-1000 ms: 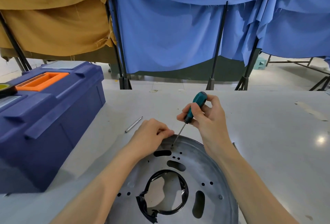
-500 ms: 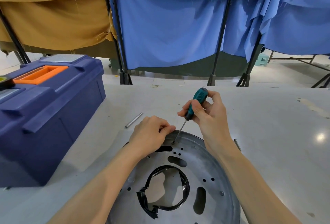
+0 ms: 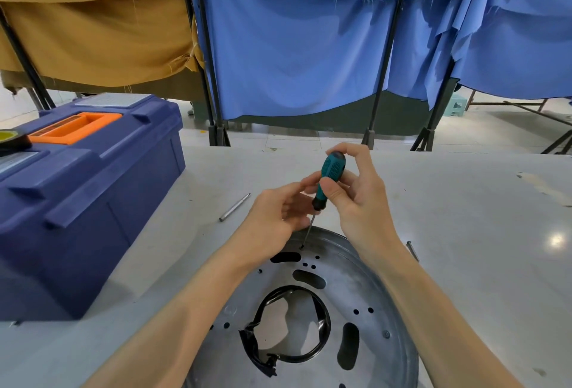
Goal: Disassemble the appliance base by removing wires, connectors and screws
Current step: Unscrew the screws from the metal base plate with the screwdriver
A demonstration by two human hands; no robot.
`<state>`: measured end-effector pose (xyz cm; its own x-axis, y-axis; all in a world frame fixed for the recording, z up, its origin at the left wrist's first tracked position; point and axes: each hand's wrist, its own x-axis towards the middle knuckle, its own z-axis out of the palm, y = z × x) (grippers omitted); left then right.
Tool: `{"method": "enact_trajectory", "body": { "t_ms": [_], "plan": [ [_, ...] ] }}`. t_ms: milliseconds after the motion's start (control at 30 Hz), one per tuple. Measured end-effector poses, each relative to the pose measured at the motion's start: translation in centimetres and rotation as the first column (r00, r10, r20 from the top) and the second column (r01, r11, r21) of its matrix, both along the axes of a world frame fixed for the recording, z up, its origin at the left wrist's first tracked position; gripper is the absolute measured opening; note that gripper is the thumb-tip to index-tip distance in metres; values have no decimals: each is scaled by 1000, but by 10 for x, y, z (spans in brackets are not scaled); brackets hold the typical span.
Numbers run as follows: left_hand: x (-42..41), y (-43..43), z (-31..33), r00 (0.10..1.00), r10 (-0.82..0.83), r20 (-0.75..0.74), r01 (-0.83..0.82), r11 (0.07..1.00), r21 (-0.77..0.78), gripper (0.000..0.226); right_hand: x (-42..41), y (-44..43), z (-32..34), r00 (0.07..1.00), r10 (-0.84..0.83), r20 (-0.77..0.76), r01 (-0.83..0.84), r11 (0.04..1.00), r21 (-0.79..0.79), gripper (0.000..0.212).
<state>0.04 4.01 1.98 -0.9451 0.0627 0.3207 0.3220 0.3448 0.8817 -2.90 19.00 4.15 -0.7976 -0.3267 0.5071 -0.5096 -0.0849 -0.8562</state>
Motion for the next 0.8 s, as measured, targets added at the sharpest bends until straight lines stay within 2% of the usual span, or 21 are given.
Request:
{"method": "enact_trajectory", "body": {
  "t_ms": [67, 167, 267, 433, 533, 667, 800],
  "plan": [
    [-1, 2, 1, 1000, -18, 14, 17, 998, 61, 67, -1, -2, 2, 992, -102, -73, 110, 988, 106, 41],
    [-1, 8, 5, 1000, -15, -2, 15, 989, 145, 37, -6, -2, 8, 976, -178, -122, 197, 965, 171, 42],
    [-2, 10, 5, 1000, 16, -18, -13, 991, 130, 16, -6, -2, 11, 970, -178, -168, 213, 950, 227, 47],
    [-2, 11, 5, 998, 64, -30, -61, 995, 76, 13, -3, -7, 15, 963, -193, -188, 225, 960, 168, 39],
    [-2, 12, 4, 999, 44, -16, -43, 997, 71, 18, -5, -8, 20, 955, -227, -190, 252, 961, 118, 29],
    [-3, 13, 5, 1000, 23, -3, -22, 995, 101, 22, -4, -8, 22, 946, -246, -210, 279, 950, 141, 26],
    [-3, 11, 1, 998, 60, -17, -57, 992, 110, 14, -4, -10, 24, 973, -174, -149, 193, 973, 123, 27]
  ]
}}
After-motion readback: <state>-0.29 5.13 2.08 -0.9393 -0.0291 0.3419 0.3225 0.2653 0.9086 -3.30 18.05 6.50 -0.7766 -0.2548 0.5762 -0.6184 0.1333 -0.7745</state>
